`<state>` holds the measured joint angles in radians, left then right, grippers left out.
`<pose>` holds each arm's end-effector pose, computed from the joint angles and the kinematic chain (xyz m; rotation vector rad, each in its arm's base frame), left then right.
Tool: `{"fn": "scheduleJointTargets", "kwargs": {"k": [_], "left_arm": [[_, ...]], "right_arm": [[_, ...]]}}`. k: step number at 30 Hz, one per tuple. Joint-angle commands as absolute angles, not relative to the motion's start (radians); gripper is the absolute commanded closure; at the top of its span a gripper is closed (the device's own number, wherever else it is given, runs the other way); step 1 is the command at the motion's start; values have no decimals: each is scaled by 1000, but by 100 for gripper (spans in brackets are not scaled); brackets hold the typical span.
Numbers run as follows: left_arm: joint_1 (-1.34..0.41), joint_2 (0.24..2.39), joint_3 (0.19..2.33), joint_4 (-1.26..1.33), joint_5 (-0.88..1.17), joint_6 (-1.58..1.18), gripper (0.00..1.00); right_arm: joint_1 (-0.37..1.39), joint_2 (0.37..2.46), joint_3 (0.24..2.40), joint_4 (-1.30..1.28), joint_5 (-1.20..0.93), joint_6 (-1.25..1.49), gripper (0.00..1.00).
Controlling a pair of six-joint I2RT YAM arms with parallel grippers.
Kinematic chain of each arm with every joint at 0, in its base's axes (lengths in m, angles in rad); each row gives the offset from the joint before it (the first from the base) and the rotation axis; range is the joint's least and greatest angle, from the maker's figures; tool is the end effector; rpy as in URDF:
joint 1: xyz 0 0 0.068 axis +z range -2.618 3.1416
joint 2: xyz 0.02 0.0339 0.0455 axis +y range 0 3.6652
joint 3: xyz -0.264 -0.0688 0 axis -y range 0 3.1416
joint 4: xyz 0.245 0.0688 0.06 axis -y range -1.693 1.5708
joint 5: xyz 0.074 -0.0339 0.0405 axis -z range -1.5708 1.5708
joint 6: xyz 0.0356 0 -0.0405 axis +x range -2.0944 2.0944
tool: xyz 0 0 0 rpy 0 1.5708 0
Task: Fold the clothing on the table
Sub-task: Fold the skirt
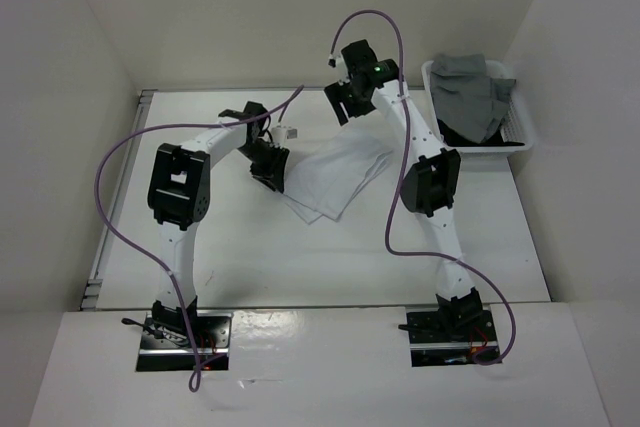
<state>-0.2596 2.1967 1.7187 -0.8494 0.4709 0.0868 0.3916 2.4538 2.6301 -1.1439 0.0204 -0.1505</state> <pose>0.4262 -0.1299 0.1654 0.5750 2.8000 -0.7130 0.4780 0.1966 0.2929 -0.6722 2.4490 0.0693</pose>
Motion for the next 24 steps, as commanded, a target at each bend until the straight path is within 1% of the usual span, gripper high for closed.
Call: {"fn": "scheduleJointTargets", "kwargs": {"k": [1,3,4,8,11,13,15,16,17,19,24], "left_arm": [[-258,2186,1706,-900,520,127,65],[-258,2186,1697,-900,532,139,77],[-258,2186,1697,-900,544,140,85],[-249,2186,1697,-910,564,140,97],[-229,2197,1707,-910,595,150,97],[-206,2206,1716,-922,630,184,97],[-186,2235,1727,-963,715,218,97],[-166,2244,1727,-977,739,248,97],[-157,2264,1739,-1009,777,267,97],[-146,2273,1750,-1031,788,294,97],[-146,2249,1741,-1006,775,295,97]], "right_arm": [[383,2427,2632,-1131,46,-156,24],[383,2436,2632,-1131,46,-156,24],[383,2436,2632,-1131,46,-156,24],[361,2459,2632,-1131,46,-156,24],[336,2468,2632,-1140,2,-166,24],[307,2468,2632,-1161,-92,-190,24],[266,2503,2652,-1221,-205,-244,24],[250,2514,2652,-1241,-309,-259,24],[224,2526,2664,-1262,-348,-293,24],[201,2559,2674,-1292,-403,-313,24],[170,2588,2646,-1292,-428,-334,24]]}}
